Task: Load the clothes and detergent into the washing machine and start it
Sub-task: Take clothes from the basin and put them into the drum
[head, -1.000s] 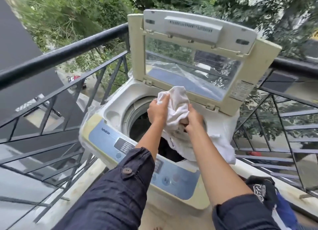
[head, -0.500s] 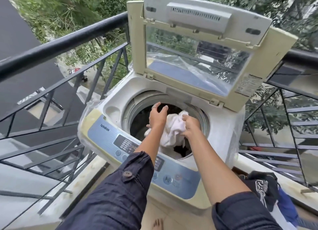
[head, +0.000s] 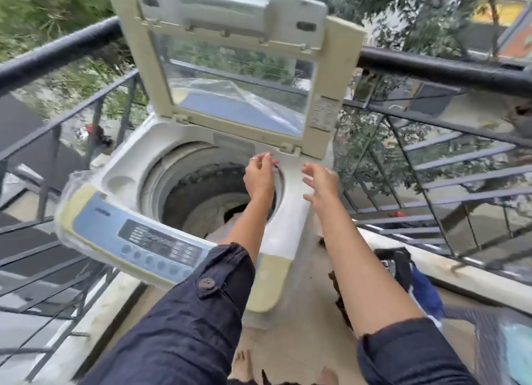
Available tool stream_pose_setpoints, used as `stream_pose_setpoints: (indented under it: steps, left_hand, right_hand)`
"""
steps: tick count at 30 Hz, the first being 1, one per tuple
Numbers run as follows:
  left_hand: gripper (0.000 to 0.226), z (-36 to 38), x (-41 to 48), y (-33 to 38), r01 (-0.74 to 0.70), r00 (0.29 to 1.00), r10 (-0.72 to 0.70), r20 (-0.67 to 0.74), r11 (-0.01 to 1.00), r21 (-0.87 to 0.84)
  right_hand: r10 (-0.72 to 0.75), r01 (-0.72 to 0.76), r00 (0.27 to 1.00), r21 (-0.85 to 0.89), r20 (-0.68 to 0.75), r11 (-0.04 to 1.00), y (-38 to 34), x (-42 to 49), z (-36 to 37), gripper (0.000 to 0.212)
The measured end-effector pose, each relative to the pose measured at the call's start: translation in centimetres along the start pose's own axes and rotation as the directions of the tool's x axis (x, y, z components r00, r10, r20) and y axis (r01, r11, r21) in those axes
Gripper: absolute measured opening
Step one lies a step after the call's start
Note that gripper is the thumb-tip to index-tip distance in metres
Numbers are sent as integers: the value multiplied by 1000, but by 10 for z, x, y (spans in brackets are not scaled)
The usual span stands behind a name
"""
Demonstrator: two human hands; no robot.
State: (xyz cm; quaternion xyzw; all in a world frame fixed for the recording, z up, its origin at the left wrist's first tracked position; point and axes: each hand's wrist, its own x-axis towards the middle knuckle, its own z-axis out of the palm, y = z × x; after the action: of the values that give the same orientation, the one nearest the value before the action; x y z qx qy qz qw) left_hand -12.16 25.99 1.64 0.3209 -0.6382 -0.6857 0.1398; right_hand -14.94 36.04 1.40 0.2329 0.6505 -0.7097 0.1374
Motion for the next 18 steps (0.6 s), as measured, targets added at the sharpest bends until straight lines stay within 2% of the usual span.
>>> stream_pose_setpoints:
  steps: [3, 6, 10, 15, 18]
  left_hand:
    - [19, 47, -36, -6, -57, 997, 58, 51, 998, -31]
    - [21, 98, -70, -27, -46, 987, 48, 155, 999, -16]
    - [14, 160, -108, -69, 35, 965, -36, 260, 999, 6]
    - [10, 211, -126, -152, 114, 929, -168, 330, 978, 177]
    - [17, 232, -125, -198, 161, 909, -246, 335, 952, 260]
  right_hand:
    - [-26, 29, 997, 42, -69, 999, -1, 8, -55, 22]
    - [-28, 34, 993, 48, -119, 998, 3, 15, -115, 26]
    - [13, -14, 983, -1, -184, 1000, 18, 29, -194, 18]
    - [35, -57, 934, -51, -356, 997, 54, 61, -272, 11]
    - [73, -87, 917, -18, -393, 996, 92, 92, -309, 17]
